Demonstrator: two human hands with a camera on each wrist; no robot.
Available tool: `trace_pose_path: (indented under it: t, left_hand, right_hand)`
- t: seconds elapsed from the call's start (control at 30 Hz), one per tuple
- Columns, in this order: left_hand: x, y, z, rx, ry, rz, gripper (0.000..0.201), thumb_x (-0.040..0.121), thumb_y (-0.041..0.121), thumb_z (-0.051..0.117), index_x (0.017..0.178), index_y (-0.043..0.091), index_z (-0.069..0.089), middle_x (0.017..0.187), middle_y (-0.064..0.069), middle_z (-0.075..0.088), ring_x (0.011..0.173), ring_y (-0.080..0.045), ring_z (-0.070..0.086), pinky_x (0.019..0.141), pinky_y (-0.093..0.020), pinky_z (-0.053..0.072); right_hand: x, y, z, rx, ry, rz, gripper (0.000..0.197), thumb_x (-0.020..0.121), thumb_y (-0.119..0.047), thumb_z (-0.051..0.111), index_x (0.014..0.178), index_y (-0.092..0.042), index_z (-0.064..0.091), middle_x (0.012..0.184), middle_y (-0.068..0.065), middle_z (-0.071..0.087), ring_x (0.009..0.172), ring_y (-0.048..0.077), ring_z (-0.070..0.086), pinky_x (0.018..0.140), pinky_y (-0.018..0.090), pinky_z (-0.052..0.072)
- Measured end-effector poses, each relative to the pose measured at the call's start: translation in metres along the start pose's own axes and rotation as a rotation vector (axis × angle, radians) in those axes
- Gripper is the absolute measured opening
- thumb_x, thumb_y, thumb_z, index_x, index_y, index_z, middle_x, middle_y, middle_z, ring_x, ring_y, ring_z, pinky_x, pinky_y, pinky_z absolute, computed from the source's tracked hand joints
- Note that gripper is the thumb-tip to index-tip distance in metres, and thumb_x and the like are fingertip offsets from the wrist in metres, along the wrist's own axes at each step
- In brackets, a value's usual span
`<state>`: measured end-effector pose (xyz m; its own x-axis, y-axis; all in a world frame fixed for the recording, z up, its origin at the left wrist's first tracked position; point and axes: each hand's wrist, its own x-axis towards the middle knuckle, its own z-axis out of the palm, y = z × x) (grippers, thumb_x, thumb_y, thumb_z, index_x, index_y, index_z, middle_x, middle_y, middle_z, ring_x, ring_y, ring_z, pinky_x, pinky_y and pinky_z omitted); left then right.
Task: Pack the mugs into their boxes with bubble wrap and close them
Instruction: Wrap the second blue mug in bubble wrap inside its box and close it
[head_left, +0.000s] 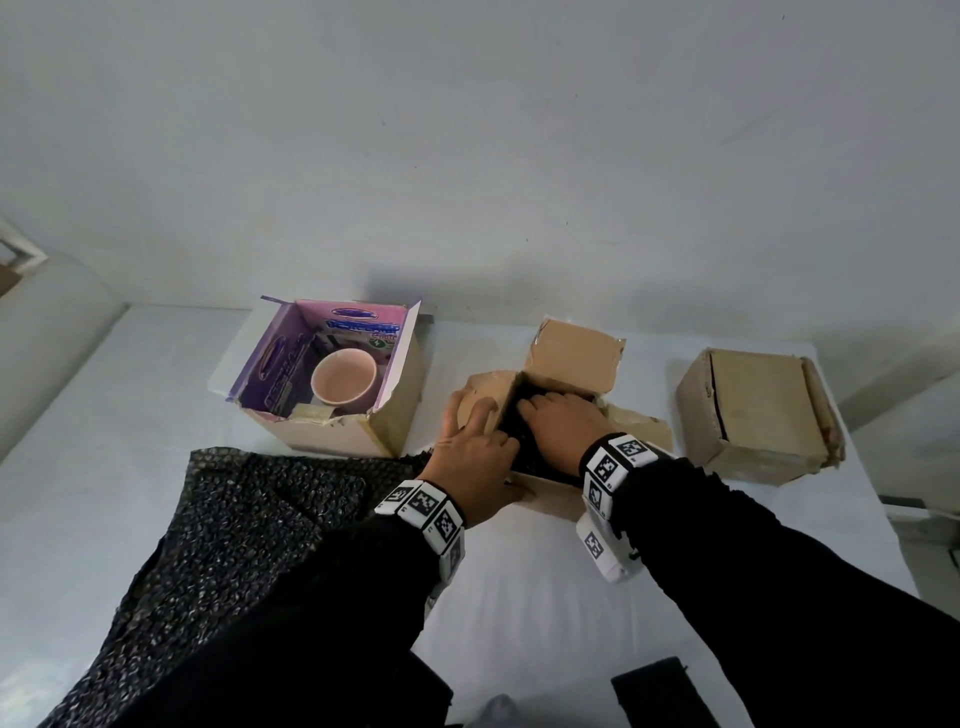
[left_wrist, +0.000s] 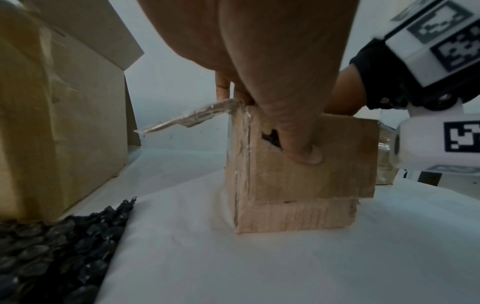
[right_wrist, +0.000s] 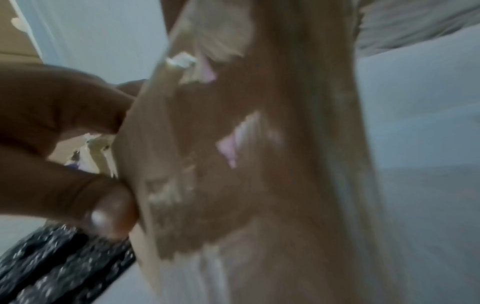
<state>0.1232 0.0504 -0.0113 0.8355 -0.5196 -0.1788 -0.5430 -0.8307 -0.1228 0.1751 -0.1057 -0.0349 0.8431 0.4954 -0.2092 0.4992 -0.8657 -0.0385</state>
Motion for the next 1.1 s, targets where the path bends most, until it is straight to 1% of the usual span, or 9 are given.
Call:
trace_pose_path:
  t: [0.1,0.2,0.37,0.47,0.53,0.67,0.77,0.9,1.1]
  left_hand:
    - [-0.002,0.000,0.003,-0.009,0.021,-0.004,0.053,0.081,0.068,0.050,0.101,0.020,0.059,0.113,0.006,0.063,0.137,-0.029,0.022,0.106,-0.059,-0.015]
    - [-0.003,0.002,0.008,0.000,0.057,-0.006,0.053,0.081,0.068,0.050,0.100,0.019,0.059,0.110,0.004,0.063,0.134,-0.030,0.026,0.107,-0.061,-0.008]
    - [0.000,0.003,0.014,-0.008,0.118,0.001,0.052,0.079,0.070,0.050,0.096,0.022,0.061,0.104,0.007,0.064,0.131,-0.028,0.031,0.109,-0.060,0.004]
    - [-0.003,0.003,0.020,-0.018,0.177,0.007,0.052,0.077,0.071,0.049,0.092,0.024,0.063,0.100,0.008,0.067,0.126,-0.028,0.037,0.107,-0.055,0.013]
    - [-0.002,0.004,0.020,-0.012,0.215,0.009,0.053,0.077,0.071,0.048,0.093,0.024,0.065,0.101,0.007,0.066,0.123,-0.029,0.039,0.108,-0.053,0.016]
    - [0.002,0.005,0.018,-0.101,0.366,0.024,0.056,0.068,0.069,0.059,0.092,0.018,0.063,0.101,0.001,0.058,0.105,-0.027,0.049,0.103,-0.047,0.028]
    - [0.004,0.003,0.026,-0.183,0.407,0.207,0.048,0.068,0.048,0.073,0.105,0.020,0.060,0.100,0.001,0.060,0.092,-0.023,0.057,0.087,-0.035,0.038]
    - [0.003,0.003,0.028,-0.145,0.418,0.269,0.029,0.068,0.038,0.078,0.088,0.020,0.065,0.078,0.002,0.060,0.067,-0.020,0.059,0.072,-0.032,0.047]
    - [0.003,0.005,0.033,-0.043,0.433,0.254,0.021,0.072,0.035,0.075,0.070,0.021,0.061,0.066,0.003,0.056,0.062,-0.020,0.058,0.095,-0.036,0.038]
  right_hand:
    - [-0.008,0.002,-0.004,0.058,0.082,0.012,0.033,0.093,-0.023,0.048,0.125,-0.014,0.049,0.122,0.009,0.057,0.109,0.028,0.056,0.081,0.042,0.051]
    - [-0.027,0.006,0.000,0.048,0.261,0.151,0.030,0.089,-0.016,0.049,0.118,-0.011,0.053,0.109,0.011,0.061,0.091,0.030,0.060,0.063,0.034,0.041]
    - [-0.031,0.006,-0.002,-0.034,0.185,0.207,0.026,0.092,-0.013,0.040,0.116,-0.009,0.049,0.104,0.012,0.065,0.088,0.030,0.063,0.070,0.036,0.041]
    - [-0.041,0.009,-0.005,0.104,0.279,0.199,0.020,0.089,-0.016,0.050,0.109,-0.011,0.053,0.105,0.009,0.061,0.091,0.028,0.058,0.068,0.033,0.039]
    - [-0.054,0.009,0.001,0.203,0.403,0.165,0.020,0.090,-0.032,0.052,0.101,-0.016,0.058,0.099,0.003,0.059,0.090,0.022,0.055,0.074,0.033,0.043]
    - [-0.082,0.006,0.021,0.227,0.316,0.028,0.042,0.085,-0.061,0.045,0.103,-0.026,0.061,0.096,-0.007,0.061,0.089,0.015,0.052,0.086,0.034,0.038]
    - [-0.090,0.005,0.026,0.239,0.366,0.013,0.038,0.081,-0.048,0.048,0.103,-0.023,0.065,0.098,-0.002,0.060,0.089,0.022,0.054,0.079,0.034,0.039]
    - [-0.091,-0.004,0.030,0.184,0.413,0.042,0.021,0.082,-0.032,0.059,0.099,-0.021,0.063,0.094,-0.002,0.062,0.086,0.021,0.056,0.083,0.035,0.042]
    - [-0.093,-0.008,0.043,0.100,0.530,0.030,0.010,0.084,-0.021,0.067,0.090,-0.018,0.060,0.078,-0.002,0.061,0.071,0.020,0.060,0.099,0.038,0.043]
